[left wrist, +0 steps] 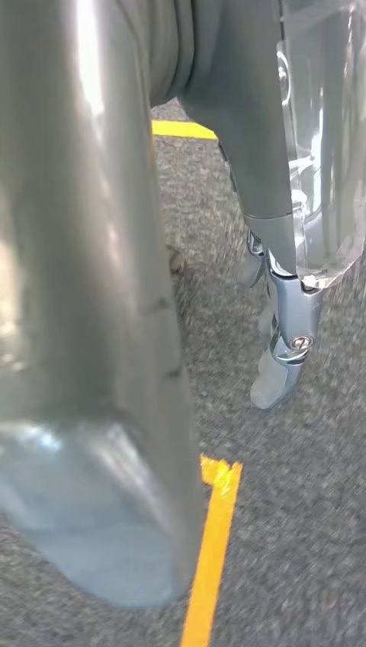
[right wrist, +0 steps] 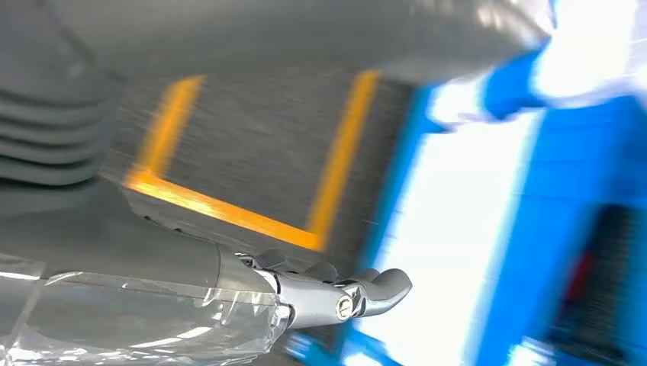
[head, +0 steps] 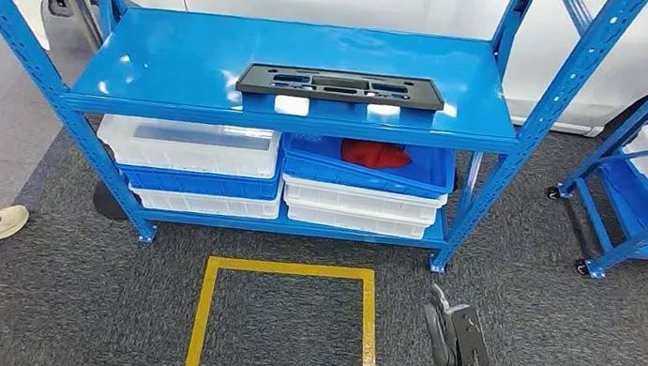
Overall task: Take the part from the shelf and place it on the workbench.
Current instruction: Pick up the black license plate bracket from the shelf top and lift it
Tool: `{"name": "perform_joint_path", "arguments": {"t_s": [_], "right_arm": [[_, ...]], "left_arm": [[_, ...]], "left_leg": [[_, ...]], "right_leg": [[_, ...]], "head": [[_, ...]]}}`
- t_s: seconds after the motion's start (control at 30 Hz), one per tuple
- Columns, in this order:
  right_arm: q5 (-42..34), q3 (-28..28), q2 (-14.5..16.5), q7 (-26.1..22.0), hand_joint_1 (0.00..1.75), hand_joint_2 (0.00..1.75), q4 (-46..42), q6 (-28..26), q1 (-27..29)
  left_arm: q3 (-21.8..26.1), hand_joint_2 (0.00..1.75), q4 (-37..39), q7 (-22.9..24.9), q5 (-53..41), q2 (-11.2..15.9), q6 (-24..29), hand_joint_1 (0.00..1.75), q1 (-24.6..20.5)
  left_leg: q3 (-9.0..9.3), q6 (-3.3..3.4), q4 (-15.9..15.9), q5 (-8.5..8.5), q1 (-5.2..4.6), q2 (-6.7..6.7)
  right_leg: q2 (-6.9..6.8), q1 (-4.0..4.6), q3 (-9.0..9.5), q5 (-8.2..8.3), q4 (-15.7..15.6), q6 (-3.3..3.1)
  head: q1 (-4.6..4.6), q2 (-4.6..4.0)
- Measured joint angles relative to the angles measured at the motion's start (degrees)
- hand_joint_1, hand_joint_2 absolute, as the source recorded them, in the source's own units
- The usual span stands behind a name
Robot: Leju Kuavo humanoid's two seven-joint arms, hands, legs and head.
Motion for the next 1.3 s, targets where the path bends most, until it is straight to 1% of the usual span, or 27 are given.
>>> {"name": "perform_joint_path", "arguments": {"t_s": [0.1,0.17,0.2,0.23,0.27,0.33,0.37,0.4,0.43,0.47,0.5,0.53,0.57,0.6,0.7,0.77,0.8,0.87,0.9,0.93,0.97,1.0,1.03,1.1,1.17,1.23,1.3], "right_arm": [[-1.18,1.39,-0.36,-1.15,0.00,0.00,-3.51,0.52,-0.80],[-2.46,2.82,-0.89,-2.42,0.00,0.00,-7.35,1.18,-1.27],[-3.09,3.53,-1.19,-3.09,0.00,0.00,-9.33,1.54,-1.41],[-3.71,4.20,-1.49,-3.73,0.00,0.00,-11.16,1.83,-1.67],[-4.29,4.84,-1.77,-4.32,0.00,0.00,-12.94,2.09,-2.06],[-5.50,6.18,-2.25,-5.50,0.00,0.00,-16.50,2.64,-2.90],[-6.07,6.83,-2.45,-6.06,0.00,0.00,-18.13,2.90,-3.18],[-6.66,7.52,-2.69,-6.62,0.00,0.00,-19.76,3.19,-3.30],[-7.26,8.24,-2.95,-7.22,0.00,0.00,-21.41,3.50,-3.39],[-7.86,8.97,-3.24,-7.79,0.00,0.00,-23.01,3.78,-3.51],[-8.52,9.81,-3.57,-8.45,0.00,0.00,-24.81,4.09,-3.77],[-9.19,10.64,-3.88,-9.10,0.00,0.00,-26.55,4.43,-4.15],[-9.85,11.44,-4.17,-9.74,0.00,0.00,-28.17,4.73,-4.52],[-10.54,12.29,-4.43,-10.41,0.00,0.00,-29.79,5.07,-4.84],[-12.59,14.93,-5.14,-12.31,0.00,0.00,-34.11,6.25,-5.33],[-14.05,16.93,-5.48,-13.43,0.00,0.00,-36.64,7.19,-6.00],[-14.78,17.98,-5.58,-13.89,0.00,0.00,-37.66,7.70,-6.41],[-16.15,20.02,-5.77,-14.53,0.00,0.00,-39.14,8.70,-6.93],[-16.68,20.91,-5.82,-14.69,0.00,0.00,-39.63,9.11,-7.03],[-17.07,21.68,-5.88,-14.74,0.00,0.00,-40.02,9.43,-7.12],[-17.33,22.29,-5.93,-14.70,0.00,0.00,-40.29,9.64,-7.26],[-17.46,22.72,-5.96,-14.62,0.00,0.00,-40.48,9.78,-7.44],[-17.55,23.07,-5.98,-14.51,0.00,0.00,-40.63,9.90,-7.65],[-17.70,23.65,-6.03,-14.24,0.00,0.00,-40.82,10.08,-8.14],[-17.95,24.26,-6.09,-13.73,0.00,0.00,-40.92,10.16,-8.70],[-18.26,24.73,-6.23,-13.10,0.00,0.00,-40.95,10.20,-9.03],[-18.51,24.96,-6.47,-12.71,0.00,0.00,-41.05,10.21,-9.22]], "left_arm": [[1.31,0.00,0.16,-0.25,-0.92,-0.03,0.04,0.00,-0.40],[2.65,0.00,0.37,-0.52,-1.92,-0.07,0.10,0.00,-0.79],[3.27,0.00,0.46,-0.68,-2.40,-0.14,0.12,0.00,-1.05],[3.85,0.00,0.53,-0.84,-2.87,-0.22,0.14,0.00,-1.31],[4.46,0.00,0.65,-1.00,-3.33,-0.31,0.15,0.00,-1.53],[5.80,0.00,0.95,-1.23,-4.31,-0.40,0.14,0.00,-1.83],[6.45,0.00,1.13,-1.30,-4.77,-0.41,0.14,0.00,-1.92],[7.09,0.00,1.27,-1.38,-5.24,-0.43,0.15,0.00,-2.00],[7.70,0.00,1.42,-1.50,-5.72,-0.48,0.15,0.00,-2.12],[8.29,0.00,1.56,-1.61,-6.18,-0.51,0.15,0.00,-2.28],[8.96,0.00,1.70,-1.77,-6.70,-0.57,0.15,0.00,-2.49],[9.60,0.00,1.84,-1.93,-7.18,-0.65,0.14,0.00,-2.70],[10.25,0.00,1.96,-2.09,-7.64,-0.71,0.14,0.00,-2.92],[10.93,0.00,2.09,-2.26,-8.14,-0.76,0.15,0.00,-3.10],[13.01,0.00,2.43,-2.78,-9.56,-0.81,0.17,0.00,-3.41],[14.47,0.00,2.70,-3.28,-10.52,-0.86,0.20,0.00,-3.57],[15.17,0.00,2.84,-3.54,-10.95,-0.88,0.22,0.00,-3.63],[16.43,0.00,3.15,-4.07,-11.78,-0.93,0.28,0.00,-3.66],[16.96,0.00,3.25,-4.32,-12.07,-0.93,0.31,0.00,-3.65],[17.43,0.00,3.33,-4.55,-12.29,-0.94,0.33,0.00,-3.63],[17.80,0.00,3.37,-4.73,-12.39,-0.93,0.34,0.00,-3.63],[18.07,0.00,3.38,-4.86,-12.40,-0.93,0.34,0.00,-3.64],[18.26,0.00,3.39,-4.99,-12.40,-0.92,0.34,0.00,-3.64],[18.59,0.00,3.42,-5.23,-12.41,-0.93,0.31,0.00,-3.69],[18.99,0.00,3.55,-5.44,-12.41,-0.96,0.20,0.00,-3.75],[19.21,0.00,3.72,-5.59,-12.40,-0.98,0.05,0.00,-3.78],[19.24,0.00,3.79,-5.69,-12.40,-1.06,-0.04,0.00,-3.80]], "left_leg": [[1.42,0.50,-3.47,0.49,-0.12,-1.87],[1.66,0.80,-4.16,0.43,-0.26,-1.17],[1.85,1.06,-4.60,0.64,-0.20,-0.59],[2.11,1.38,-5.14,0.90,-0.08,-0.04],[2.33,1.65,-5.64,1.13,0.04,0.47],[2.48,2.00,-5.99,1.24,-0.04,1.39],[2.46,2.08,-5.95,1.18,-0.13,1.81],[2.47,2.13,-5.90,1.12,-0.20,2.17],[2.49,2.16,-5.82,1.05,-0.23,2.40],[2.52,2.12,-5.70,0.97,-0.25,2.53],[2.54,2.03,-5.53,0.85,-0.26,2.60],[2.51,1.87,-5.27,0.68,-0.37,2.64],[2.42,1.67,-5.02,0.51,-0.47,2.65],[2.32,1.44,-4.81,0.37,-0.56,2.66],[2.25,0.59,-4.59,0.09,-0.60,2.74],[1.32,-0.05,-2.24,-1.60,-0.50,2.70],[0.00,-0.35,0.72,-3.29,-0.34,2.65],[-3.74,-0.85,8.57,-6.78,-0.08,2.64],[-5.21,-1.03,11.38,-7.47,0.03,2.65],[-5.72,-1.15,12.07,-6.96,0.13,2.65],[-5.37,-1.21,10.95,-5.64,0.23,2.66],[-4.25,-1.23,8.33,-3.85,0.33,2.66],[-2.62,-1.20,4.77,-1.84,0.42,2.65],[0.32,-0.89,-1.41,0.25,0.40,2.52],[1.49,-0.22,-4.09,0.44,0.14,2.38],[1.48,0.64,-4.32,0.46,0.06,2.39],[1.72,1.50,-4.62,0.57,0.17,2.45]], "right_leg": [[1.02,-0.15,-0.51,0.17,0.03,0.61],[2.17,-0.37,-0.90,0.53,-0.26,1.52],[2.13,-0.39,-0.98,0.52,-0.25,1.89],[1.32,-0.27,-1.31,0.04,0.39,2.17],[0.06,-0.13,-2.19,-1.09,2.22,2.32],[-2.68,-0.02,-5.66,-4.65,9.22,2.44],[-3.23,-0.02,-7.53,-6.07,12.91,2.52],[-3.51,-0.02,-8.71,-6.52,15.22,2.56],[-3.64,-0.02,-8.79,-5.79,15.31,2.55],[-3.72,-0.01,-7.75,-4.14,13.19,2.46],[-3.87,0.03,-5.73,-1.91,9.17,2.24],[-4.12,0.18,-3.62,-0.30,4.99,1.92],[-4.32,0.33,-2.08,0.73,1.81,1.60],[-4.48,0.50,-1.17,1.14,-0.14,1.29],[-4.31,0.50,-1.05,1.13,-0.77,0.55],[-4.21,0.17,-0.88,1.29,-1.08,0.00],[-4.19,0.07,-0.82,1.31,-1.15,-0.18],[-4.04,0.07,-0.82,1.24,-1.12,-0.36],[-3.96,0.07,-0.80,1.20,-1.10,-0.37],[-3.86,0.04,-0.75,1.13,-1.08,-0.33],[-3.75,0.01,-0.67,1.06,-1.06,-0.25],[-3.65,-0.03,-0.55,0.97,-1.03,-0.13],[-3.55,-0.06,-0.40,0.86,-0.99,0.03],[-3.40,0.01,-0.23,0.61,-0.84,0.50],[-3.30,0.15,-0.32,0.54,-0.79,1.11],[-3.31,0.07,-0.37,0.47,-0.83,1.81],[-3.48,-0.05,-1.04,-0.78,1.01,2.34]], "head": [[-0.01,0.00],[-0.01,0.00],[-0.01,0.00],[0.00,0.00],[0.01,0.00],[0.01,0.00],[0.01,0.00],[0.01,0.00],[0.01,0.00],[0.01,0.00],[0.01,0.00],[0.01,0.00],[0.01,0.00],[0.01,0.00],[0.01,0.00],[0.00,0.00],[0.00,0.00],[-0.01,0.00],[-0.01,0.00],[-0.01,0.00],[-0.01,0.00],[-0.01,0.00],[-0.01,0.00],[0.00,0.00],[0.01,0.00],[0.00,0.00],[0.00,0.00]]}}
